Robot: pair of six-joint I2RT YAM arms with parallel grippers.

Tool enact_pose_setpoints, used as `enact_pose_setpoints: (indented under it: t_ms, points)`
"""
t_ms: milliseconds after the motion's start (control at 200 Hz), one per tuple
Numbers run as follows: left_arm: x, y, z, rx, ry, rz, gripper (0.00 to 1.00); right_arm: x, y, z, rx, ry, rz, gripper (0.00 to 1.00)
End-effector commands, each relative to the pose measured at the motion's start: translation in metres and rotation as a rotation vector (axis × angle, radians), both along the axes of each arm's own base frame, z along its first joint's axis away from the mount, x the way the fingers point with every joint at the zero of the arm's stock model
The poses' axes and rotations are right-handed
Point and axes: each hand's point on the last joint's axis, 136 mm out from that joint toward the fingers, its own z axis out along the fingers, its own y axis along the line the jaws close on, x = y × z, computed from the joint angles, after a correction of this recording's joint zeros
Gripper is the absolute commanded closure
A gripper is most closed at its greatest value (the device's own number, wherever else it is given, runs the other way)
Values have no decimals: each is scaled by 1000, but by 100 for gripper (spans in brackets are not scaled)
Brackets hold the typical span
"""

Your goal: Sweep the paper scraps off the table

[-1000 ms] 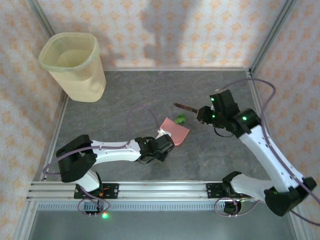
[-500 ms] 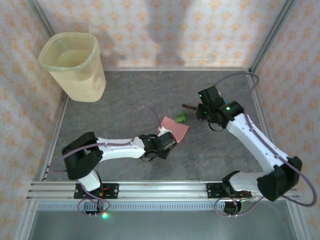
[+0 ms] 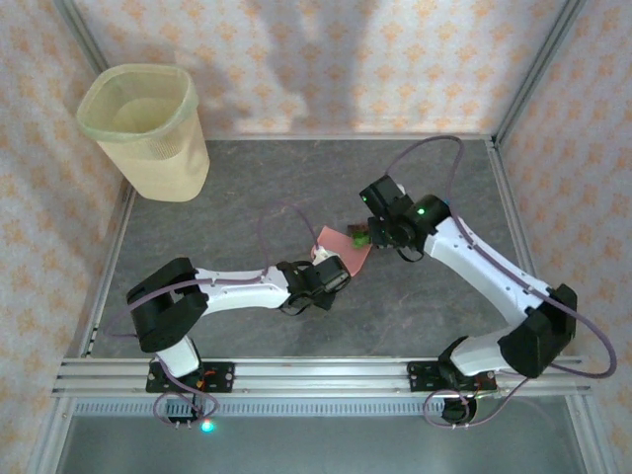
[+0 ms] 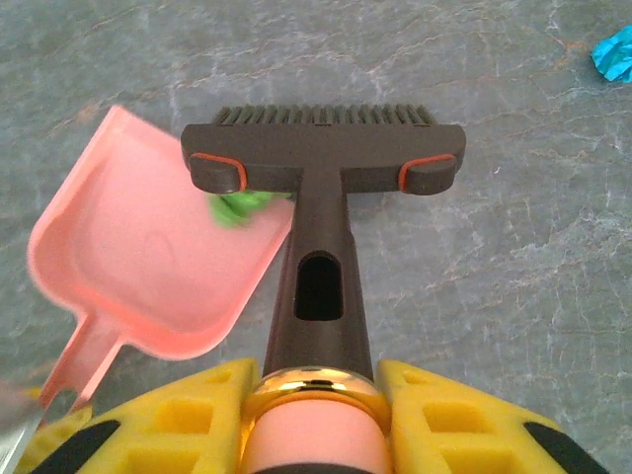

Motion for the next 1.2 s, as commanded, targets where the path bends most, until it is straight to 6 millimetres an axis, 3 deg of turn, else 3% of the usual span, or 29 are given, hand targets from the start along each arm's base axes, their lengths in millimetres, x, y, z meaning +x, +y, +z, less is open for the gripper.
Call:
enact_pose_setpoints:
  t_ms: [0, 130, 245, 420, 560, 766, 926, 1026, 1196]
  points:
    - [-2, 11, -6, 48, 28, 29, 100, -28, -11, 19, 12, -7, 24, 100]
    - [-1, 12, -5, 44, 23, 36, 100, -51, -12, 26, 62, 37, 34, 100]
    - [-1, 12, -5, 42, 22, 33, 100, -54, -12, 42, 123, -11, 35, 100]
    - [-2, 12, -5, 40, 25, 31, 100, -32, -33, 70, 66, -181, -59, 100]
    - [-3, 11, -4, 30, 23, 25, 100, 0, -78, 85, -52, -350, -255, 100]
    - [-3, 10, -6, 31, 27, 20, 100, 53, -135, 78, 33, -413, -500, 100]
    - [-4, 8, -6, 26, 30, 9, 100, 90, -174, 52, -12, -348, -658, 100]
    - [-5, 7, -6, 22, 31, 4, 100, 105, -181, 29, 50, -304, -712, 100]
    - [-5, 6, -6, 19, 31, -3, 100, 118, -167, 7, 101, -212, -697, 100]
